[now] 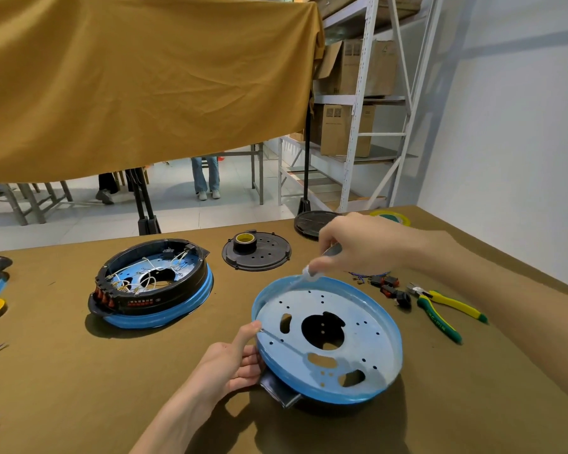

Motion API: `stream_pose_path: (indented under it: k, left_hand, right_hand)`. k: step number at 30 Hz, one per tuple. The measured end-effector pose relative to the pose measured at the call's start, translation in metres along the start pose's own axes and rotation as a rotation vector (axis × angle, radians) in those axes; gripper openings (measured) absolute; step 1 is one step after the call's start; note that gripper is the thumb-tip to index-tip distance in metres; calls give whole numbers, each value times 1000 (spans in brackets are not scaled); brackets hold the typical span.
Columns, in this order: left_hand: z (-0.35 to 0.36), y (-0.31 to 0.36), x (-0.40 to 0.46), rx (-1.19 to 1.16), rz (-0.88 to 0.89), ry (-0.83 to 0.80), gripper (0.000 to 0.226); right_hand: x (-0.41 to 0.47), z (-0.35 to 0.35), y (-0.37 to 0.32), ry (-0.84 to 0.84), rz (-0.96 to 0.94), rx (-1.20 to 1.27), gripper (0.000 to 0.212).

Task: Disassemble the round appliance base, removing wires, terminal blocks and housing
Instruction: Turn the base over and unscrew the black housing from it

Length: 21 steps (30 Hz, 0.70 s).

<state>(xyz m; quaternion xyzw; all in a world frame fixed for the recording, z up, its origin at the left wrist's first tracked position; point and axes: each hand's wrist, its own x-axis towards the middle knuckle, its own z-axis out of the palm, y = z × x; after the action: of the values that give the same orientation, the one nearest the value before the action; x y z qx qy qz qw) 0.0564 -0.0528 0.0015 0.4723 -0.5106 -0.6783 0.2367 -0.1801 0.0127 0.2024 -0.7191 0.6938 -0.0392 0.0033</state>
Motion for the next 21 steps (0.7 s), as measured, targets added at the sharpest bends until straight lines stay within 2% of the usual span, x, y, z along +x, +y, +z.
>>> stream_pose_path:
  k: [4,6,8,12,16,21]
  left_hand:
    - [-13,6,2,-38,0,95,87]
    - [-18,9,3,-60,6,152,85]
    - [-23,10,4,-82,22,200,83]
    - [-26,10,7,-123,35,235,76]
    - [-26,7,10,-134,44,224,98]
    - [-26,7,7,-165,58,244,108]
  right_hand:
    - [-22,35,36,166,201,661,40]
    - [-32,64,51,286,352,853,42]
    - [-40,95,61,388,509,927,43]
    - [-62,155,62,456,637,797,30]
    - [-73,194,41,449,643,635,8]
    - [-67,208,24,334,655,293,14]
